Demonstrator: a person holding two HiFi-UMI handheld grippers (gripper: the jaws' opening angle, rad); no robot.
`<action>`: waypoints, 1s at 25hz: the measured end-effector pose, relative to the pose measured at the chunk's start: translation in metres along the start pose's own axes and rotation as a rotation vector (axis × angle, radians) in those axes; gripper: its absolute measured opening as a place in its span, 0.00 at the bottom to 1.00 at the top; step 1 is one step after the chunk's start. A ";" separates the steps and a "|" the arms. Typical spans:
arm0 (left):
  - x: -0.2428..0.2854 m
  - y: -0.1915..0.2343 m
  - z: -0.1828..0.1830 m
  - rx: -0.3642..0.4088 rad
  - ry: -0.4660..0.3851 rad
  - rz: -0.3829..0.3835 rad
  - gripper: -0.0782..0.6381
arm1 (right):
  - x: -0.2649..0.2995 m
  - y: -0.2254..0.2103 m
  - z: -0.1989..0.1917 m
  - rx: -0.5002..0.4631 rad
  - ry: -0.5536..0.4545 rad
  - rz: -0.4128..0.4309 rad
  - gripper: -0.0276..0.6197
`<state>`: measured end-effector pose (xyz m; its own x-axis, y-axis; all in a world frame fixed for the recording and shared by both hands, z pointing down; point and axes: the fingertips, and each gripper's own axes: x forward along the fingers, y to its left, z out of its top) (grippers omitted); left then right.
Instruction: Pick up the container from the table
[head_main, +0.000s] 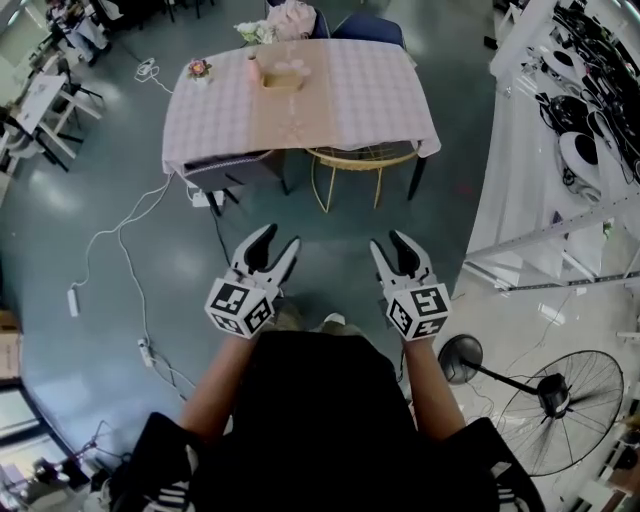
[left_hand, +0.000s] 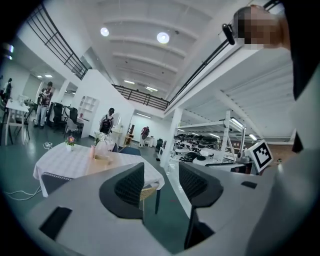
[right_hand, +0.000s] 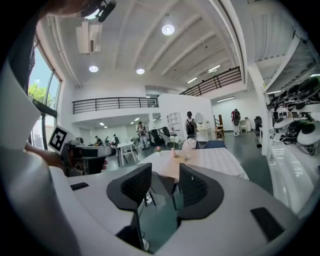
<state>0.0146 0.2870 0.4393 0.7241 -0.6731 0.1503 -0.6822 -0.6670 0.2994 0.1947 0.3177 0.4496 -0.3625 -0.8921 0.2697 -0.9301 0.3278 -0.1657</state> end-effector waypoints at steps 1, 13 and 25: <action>-0.001 -0.002 0.000 0.002 -0.001 0.007 0.38 | -0.002 0.000 0.000 0.004 -0.003 0.002 0.26; 0.038 0.041 -0.005 0.006 0.047 0.005 0.38 | 0.045 -0.007 -0.012 0.032 0.029 0.012 0.26; 0.151 0.206 0.041 -0.034 0.062 -0.080 0.38 | 0.242 -0.014 0.047 0.037 0.120 0.000 0.26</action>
<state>-0.0207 0.0353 0.4848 0.7819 -0.5961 0.1822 -0.6186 -0.7062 0.3444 0.1226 0.0824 0.4725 -0.3689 -0.8480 0.3806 -0.9281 0.3142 -0.1996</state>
